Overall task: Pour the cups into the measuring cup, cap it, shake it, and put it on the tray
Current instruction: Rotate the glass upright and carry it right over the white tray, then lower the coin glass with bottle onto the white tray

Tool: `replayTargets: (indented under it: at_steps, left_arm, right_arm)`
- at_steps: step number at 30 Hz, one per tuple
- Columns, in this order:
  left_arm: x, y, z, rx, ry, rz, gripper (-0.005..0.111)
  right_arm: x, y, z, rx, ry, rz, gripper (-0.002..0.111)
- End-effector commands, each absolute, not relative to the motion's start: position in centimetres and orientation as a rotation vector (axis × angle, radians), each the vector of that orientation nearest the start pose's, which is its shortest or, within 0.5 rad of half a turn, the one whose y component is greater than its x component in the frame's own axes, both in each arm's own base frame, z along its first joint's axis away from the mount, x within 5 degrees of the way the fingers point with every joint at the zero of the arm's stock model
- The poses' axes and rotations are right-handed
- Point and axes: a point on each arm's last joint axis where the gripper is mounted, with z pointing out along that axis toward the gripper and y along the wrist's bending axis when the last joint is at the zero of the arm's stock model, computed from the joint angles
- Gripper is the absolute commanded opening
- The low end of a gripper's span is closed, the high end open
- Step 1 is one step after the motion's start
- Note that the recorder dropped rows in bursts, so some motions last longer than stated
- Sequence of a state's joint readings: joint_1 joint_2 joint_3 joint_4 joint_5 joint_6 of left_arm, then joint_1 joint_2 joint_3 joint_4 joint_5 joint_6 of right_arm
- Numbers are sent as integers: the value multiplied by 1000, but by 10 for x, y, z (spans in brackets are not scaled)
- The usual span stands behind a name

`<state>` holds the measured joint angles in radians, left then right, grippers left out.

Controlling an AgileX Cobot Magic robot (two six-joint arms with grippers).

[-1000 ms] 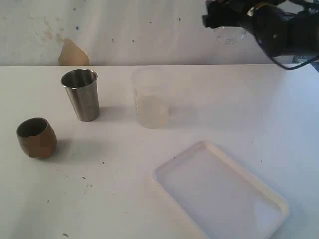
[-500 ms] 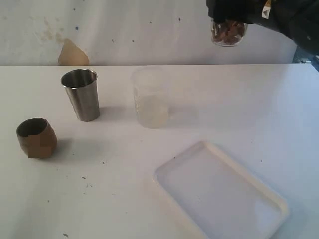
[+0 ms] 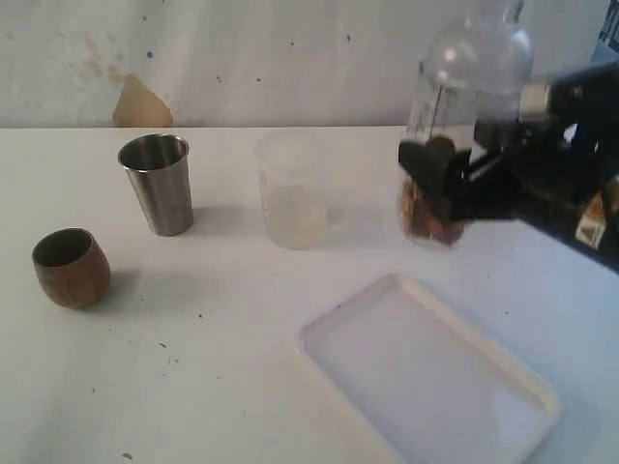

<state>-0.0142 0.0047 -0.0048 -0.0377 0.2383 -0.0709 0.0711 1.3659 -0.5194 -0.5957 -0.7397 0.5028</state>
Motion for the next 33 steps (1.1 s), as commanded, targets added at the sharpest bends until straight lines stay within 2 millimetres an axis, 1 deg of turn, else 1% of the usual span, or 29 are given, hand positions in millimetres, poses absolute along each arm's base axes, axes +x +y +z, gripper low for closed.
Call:
replayTargets:
  at_steps: [1, 3, 5, 7, 11, 14, 26, 29, 30, 31, 32, 33]
  left_arm:
    - [55, -2, 192, -77, 1717, -100, 1]
    - [55, -2, 192, -77, 1717, -100, 1]
    - [55, -2, 192, -77, 1717, -100, 1]
    - [55, -2, 192, -77, 1717, -100, 1]
    - [55, -2, 192, -77, 1717, -100, 1]
    - [55, -2, 192, -77, 1717, -100, 1]
    - [55, -2, 192, -77, 1717, -100, 1]
    - [55, -2, 192, -77, 1717, -100, 1]
    - [55, -2, 192, -77, 1717, -100, 1]
    - [55, -2, 192, -77, 1717, -100, 1]
    - [55, -2, 192, -77, 1717, -100, 1]
    - [55, -2, 192, -77, 1717, -100, 1]
  right_arm:
    - [228, 59, 215, -446, 1662, 459, 0]
    - [219, 62, 203, -502, 1649, 475, 0]
    - [215, 64, 191, -589, 1625, 445, 0]
    - [217, 66, 184, -616, 1598, 450, 0]
    - [221, 71, 172, -607, 1550, 534, 0]
    - [223, 71, 162, -623, 1581, 526, 0]
    - [223, 71, 160, -625, 1587, 527, 0]
    - [223, 71, 160, -625, 1587, 527, 15]
    - [223, 71, 160, -625, 1587, 527, 23]
    - [224, 71, 160, -624, 1588, 527, 32]
    - [224, 71, 159, -622, 1593, 530, 52]
    - [224, 70, 159, -616, 1594, 527, 63]
